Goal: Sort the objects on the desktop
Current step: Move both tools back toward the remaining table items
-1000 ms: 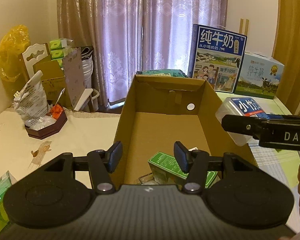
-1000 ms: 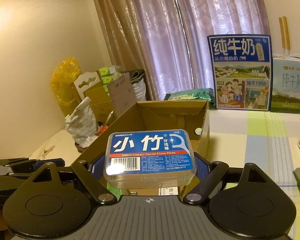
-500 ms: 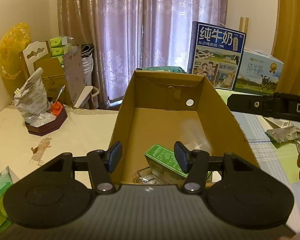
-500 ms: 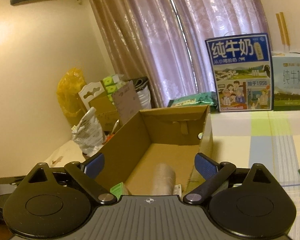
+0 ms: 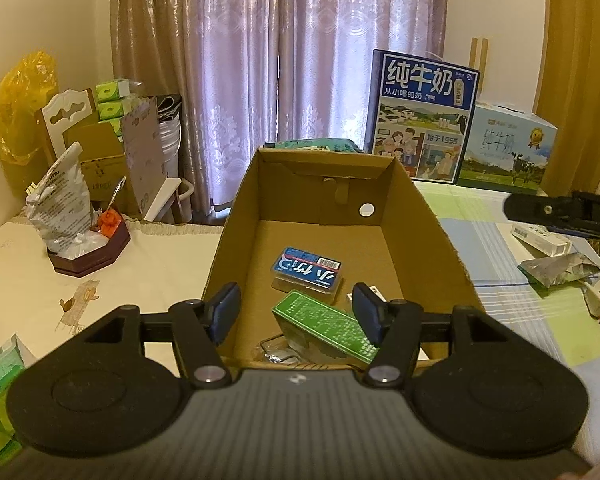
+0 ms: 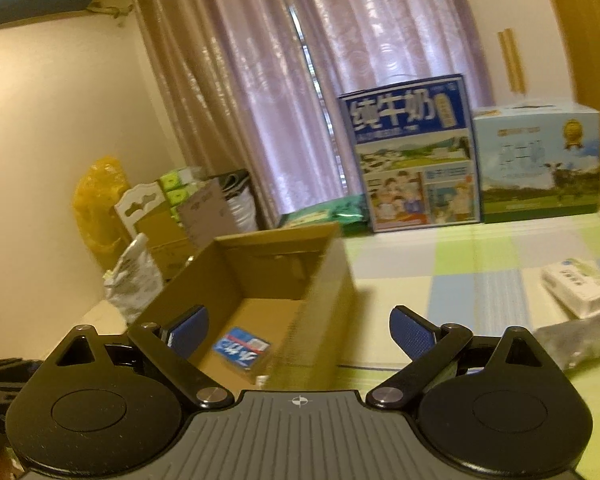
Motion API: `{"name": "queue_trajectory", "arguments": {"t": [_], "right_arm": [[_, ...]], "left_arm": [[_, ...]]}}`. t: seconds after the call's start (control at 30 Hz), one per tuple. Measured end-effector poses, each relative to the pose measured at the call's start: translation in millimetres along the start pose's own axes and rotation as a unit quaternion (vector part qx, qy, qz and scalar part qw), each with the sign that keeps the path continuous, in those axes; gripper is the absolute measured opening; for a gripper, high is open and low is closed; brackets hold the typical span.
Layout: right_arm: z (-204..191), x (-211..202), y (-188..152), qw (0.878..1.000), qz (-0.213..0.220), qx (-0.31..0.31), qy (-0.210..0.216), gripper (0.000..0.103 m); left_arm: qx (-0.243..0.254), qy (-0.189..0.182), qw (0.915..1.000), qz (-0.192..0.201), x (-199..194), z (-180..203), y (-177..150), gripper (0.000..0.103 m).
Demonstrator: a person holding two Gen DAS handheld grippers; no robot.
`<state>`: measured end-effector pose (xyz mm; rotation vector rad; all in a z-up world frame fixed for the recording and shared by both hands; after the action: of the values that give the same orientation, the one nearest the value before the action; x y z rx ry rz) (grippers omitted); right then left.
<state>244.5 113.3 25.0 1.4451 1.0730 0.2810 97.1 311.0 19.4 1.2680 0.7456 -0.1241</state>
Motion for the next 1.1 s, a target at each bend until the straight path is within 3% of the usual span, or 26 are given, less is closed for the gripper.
{"name": "queue_trajectory", "arguments": {"t": [0.5, 0.8, 1.1], "right_arm": [[55.1, -64.5, -14.2, 0.998, 0.011, 0.002, -0.066, 0.095], [93.2, -105.3, -28.2, 0.993, 0.008, -0.006, -0.117, 0.098], [141.8, -142.3, -41.9, 0.985, 0.004, 0.003, -0.174, 0.101]], "left_arm": [[0.021, -0.028, 0.9993, 0.013, -18.2, 41.1, 9.4, 0.062], [0.042, -0.069, 0.9966, 0.017, -21.2, 88.2, 9.7, 0.079], [0.077, -0.130, 0.9885, 0.011, -8.6, 161.1, 9.5, 0.093]]}}
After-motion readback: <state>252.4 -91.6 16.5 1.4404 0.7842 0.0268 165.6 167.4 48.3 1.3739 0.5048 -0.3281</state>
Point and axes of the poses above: each gripper's, at about its wrist camera, not at the fingertips, and x roughly the way its jaws point, z to its right, y to its top, the point moved 2 cm from there along x, roughly the way its jaws point, and after that the axes turned 6 degrees about -x, right-handed, at the moved point
